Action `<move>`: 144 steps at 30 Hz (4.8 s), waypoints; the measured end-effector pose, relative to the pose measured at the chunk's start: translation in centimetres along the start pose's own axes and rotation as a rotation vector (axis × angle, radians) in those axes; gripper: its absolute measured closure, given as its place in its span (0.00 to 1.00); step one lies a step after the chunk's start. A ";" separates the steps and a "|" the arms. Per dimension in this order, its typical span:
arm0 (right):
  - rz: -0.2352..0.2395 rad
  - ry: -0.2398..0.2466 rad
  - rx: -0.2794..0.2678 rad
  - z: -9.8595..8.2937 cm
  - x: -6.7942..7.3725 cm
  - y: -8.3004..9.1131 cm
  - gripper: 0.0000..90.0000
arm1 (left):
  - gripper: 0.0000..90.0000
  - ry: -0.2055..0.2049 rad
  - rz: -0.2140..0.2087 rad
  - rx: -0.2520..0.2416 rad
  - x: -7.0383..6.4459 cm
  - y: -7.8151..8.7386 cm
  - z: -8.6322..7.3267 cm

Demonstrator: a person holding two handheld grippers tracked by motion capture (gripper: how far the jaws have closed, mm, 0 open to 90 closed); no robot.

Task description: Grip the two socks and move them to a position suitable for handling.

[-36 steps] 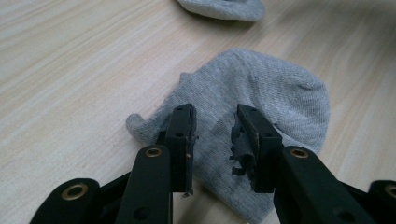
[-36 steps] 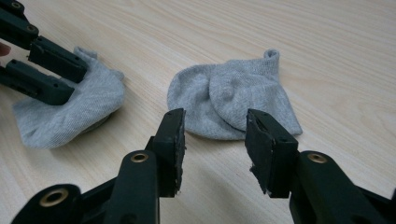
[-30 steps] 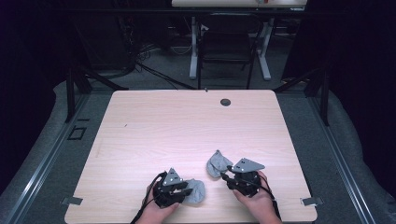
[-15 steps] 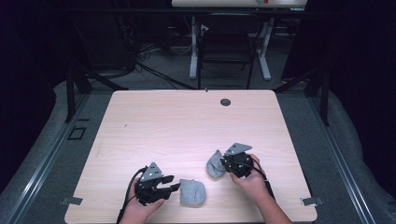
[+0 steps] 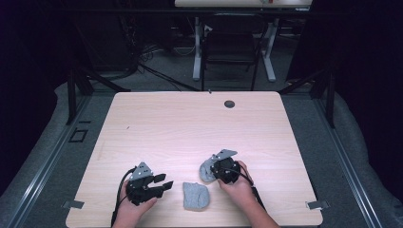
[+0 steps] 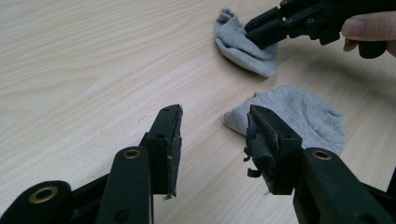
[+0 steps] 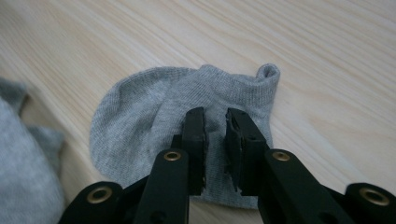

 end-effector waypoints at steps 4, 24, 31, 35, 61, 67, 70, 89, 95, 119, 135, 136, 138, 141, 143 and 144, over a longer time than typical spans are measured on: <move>-0.005 -0.044 -0.008 0.4 0.7 -0.6 0.85 | 0.61 -0.013 -0.007 0.016 -0.1 -0.2 -0.3; 0.027 -0.111 -0.112 2.7 2.7 -0.4 0.72 | 0.63 -0.055 -0.054 0.070 -2.2 -1.6 -1.6; 0.120 -0.126 -0.114 1.3 3.5 4.0 0.70 | 0.66 -0.066 -0.059 0.079 -2.6 -1.8 -1.6; 0.145 -0.137 -0.087 0.1 3.9 5.0 0.69 | 0.68 -0.066 -0.051 0.069 -2.2 -1.6 -1.2; 0.210 -0.151 -0.046 -2.7 6.7 5.3 0.98 | 0.69 -0.054 -0.041 0.074 -2.0 -1.1 -1.3; 0.201 -0.170 -0.075 -2.5 6.3 5.6 0.85 | 0.72 -0.079 -0.077 0.116 -3.4 -2.1 -2.1; 0.167 -0.169 -0.089 -2.4 5.5 5.8 0.79 | 0.73 -0.085 -0.077 0.121 -3.6 -2.3 -2.3; 0.199 -0.162 -0.016 -3.6 5.5 4.5 0.86 | 0.80 -0.117 -0.097 0.166 -4.6 -3.7 -3.2; 0.270 -0.228 -0.041 -3.3 6.0 4.5 0.82 | 0.81 -0.111 -0.100 0.168 -4.6 -3.9 -3.4; 0.239 -0.152 -0.053 -2.6 6.9 4.8 0.92 | 0.82 -0.114 -0.099 0.156 -4.7 -4.2 -3.3; 0.267 -0.236 -0.146 -0.6 6.9 6.0 0.93 | 0.58 -0.087 -0.179 0.102 -6.5 -3.4 -2.0; 0.270 -0.240 -0.149 -0.6 7.0 5.9 0.93 | 0.57 -0.089 -0.179 0.105 -6.6 -3.6 -2.1; 0.280 -0.240 -0.145 -0.6 7.2 5.8 0.93 | 0.56 -0.095 -0.179 0.114 -6.8 -3.8 -2.2; 0.303 -0.262 -0.160 -0.5 7.6 5.7 0.93 | 0.61 -0.106 -0.172 0.128 -6.8 -4.1 -2.4; 0.314 -0.267 -0.169 -0.4 7.7 5.8 0.93 | 0.72 -0.116 -0.163 0.129 -6.8 -4.1 -2.4; 0.318 -0.272 -0.176 -0.3 7.8 5.7 0.93 | 0.77 -0.119 -0.165 0.130 -6.8 -4.0 -2.4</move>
Point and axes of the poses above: each handheld gripper's, and its own axes: y roughly backward along the jaws, z roughly out of its top, x roughly to its left, the point moved 6 cm from there along -y, roughly forward along the jaws, and after that the axes turned 13 degrees about -x, right-handed, at the moved point
